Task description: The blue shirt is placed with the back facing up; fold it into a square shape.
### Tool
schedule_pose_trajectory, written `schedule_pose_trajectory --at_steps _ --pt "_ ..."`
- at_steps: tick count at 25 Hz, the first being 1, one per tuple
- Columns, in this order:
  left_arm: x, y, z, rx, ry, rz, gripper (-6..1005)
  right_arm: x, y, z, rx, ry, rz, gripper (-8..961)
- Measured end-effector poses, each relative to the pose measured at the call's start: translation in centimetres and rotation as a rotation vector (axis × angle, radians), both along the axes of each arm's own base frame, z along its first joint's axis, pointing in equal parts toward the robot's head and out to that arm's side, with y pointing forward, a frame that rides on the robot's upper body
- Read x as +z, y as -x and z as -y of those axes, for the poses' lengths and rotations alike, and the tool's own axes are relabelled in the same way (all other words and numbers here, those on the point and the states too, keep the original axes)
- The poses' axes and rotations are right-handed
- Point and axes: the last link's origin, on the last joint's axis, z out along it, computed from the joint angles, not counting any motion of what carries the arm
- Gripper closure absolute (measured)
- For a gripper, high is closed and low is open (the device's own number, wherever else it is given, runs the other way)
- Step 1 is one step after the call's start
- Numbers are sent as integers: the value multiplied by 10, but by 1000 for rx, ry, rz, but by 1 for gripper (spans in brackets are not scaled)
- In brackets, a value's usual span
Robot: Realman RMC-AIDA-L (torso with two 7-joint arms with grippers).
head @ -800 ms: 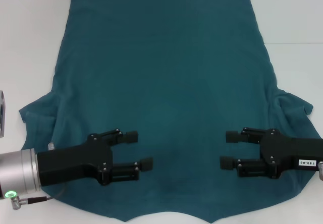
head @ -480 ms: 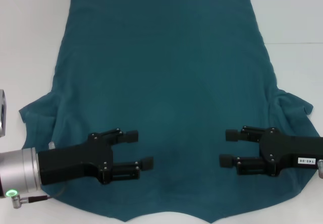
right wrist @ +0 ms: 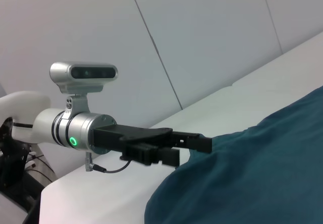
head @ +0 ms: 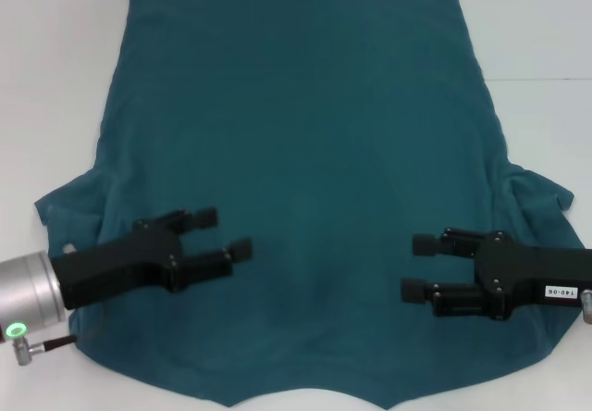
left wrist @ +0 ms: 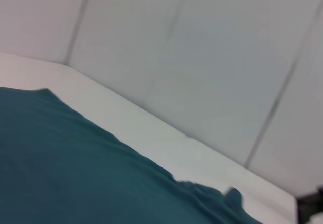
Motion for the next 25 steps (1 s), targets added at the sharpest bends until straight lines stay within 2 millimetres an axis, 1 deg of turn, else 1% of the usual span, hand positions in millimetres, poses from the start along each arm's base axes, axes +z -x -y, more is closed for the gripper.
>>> schedule_pose_trajectory --at_steps 3,5,9,13,18,25 --pt "7 5 -3 57 -25 23 124 0 0 0 -4 -1 -5 71" --pt "15 11 -7 118 -55 43 124 -1 1 -1 -8 -6 -10 71" --pt "30 27 -10 233 -125 73 123 -3 1 -2 -16 -12 -12 71" --pt "41 49 -12 364 -202 76 123 -4 3 -3 -16 -13 -13 71" --pt "49 72 -11 499 -257 54 123 -3 4 -5 -23 -13 -14 71" --pt "54 88 -9 590 -310 37 124 -3 4 -6 -23 -14 -13 71"
